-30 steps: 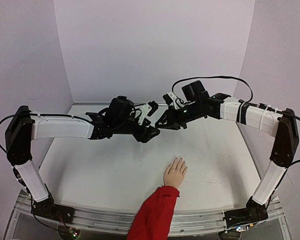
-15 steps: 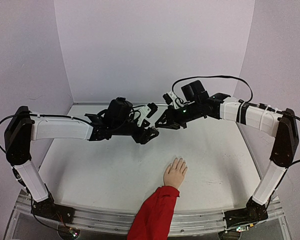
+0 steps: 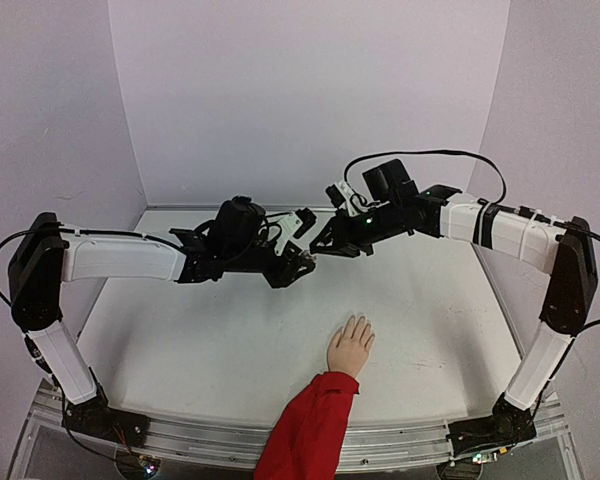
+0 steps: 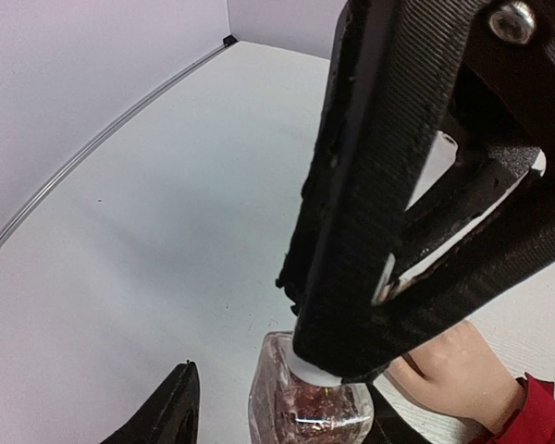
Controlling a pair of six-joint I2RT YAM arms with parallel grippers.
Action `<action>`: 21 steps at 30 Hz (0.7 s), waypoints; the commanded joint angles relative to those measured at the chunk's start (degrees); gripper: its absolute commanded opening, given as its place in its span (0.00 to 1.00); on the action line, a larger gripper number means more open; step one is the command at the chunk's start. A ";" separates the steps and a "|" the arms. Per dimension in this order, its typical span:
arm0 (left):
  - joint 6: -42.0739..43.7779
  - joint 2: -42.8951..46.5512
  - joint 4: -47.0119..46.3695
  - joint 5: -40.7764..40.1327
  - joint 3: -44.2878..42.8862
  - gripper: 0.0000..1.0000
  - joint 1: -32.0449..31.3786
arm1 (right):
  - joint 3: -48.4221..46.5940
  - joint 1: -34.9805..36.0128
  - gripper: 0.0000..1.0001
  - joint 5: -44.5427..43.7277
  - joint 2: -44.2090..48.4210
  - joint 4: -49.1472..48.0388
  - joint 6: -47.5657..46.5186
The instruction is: Paint the nails
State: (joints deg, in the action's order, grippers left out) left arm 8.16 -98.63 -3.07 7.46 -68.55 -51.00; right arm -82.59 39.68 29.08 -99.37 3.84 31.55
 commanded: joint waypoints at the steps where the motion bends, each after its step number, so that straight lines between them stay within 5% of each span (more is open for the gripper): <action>1: 0.94 2.57 -2.55 -0.52 -2.44 0.49 0.11 | -2.43 0.49 0.00 0.92 0.23 -1.02 -0.09; 15: 1.24 3.25 -2.55 1.10 -2.80 0.49 0.11 | -2.71 0.66 0.00 1.30 -0.29 -0.85 0.00; 21: 1.68 3.61 -2.50 2.06 -2.90 0.36 0.11 | -2.91 0.84 0.00 1.37 -0.55 -0.85 -0.16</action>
State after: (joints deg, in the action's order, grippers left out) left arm 9.13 -98.61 -3.07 8.40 -68.58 -51.07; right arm -82.76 39.90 29.08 -99.42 3.81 31.55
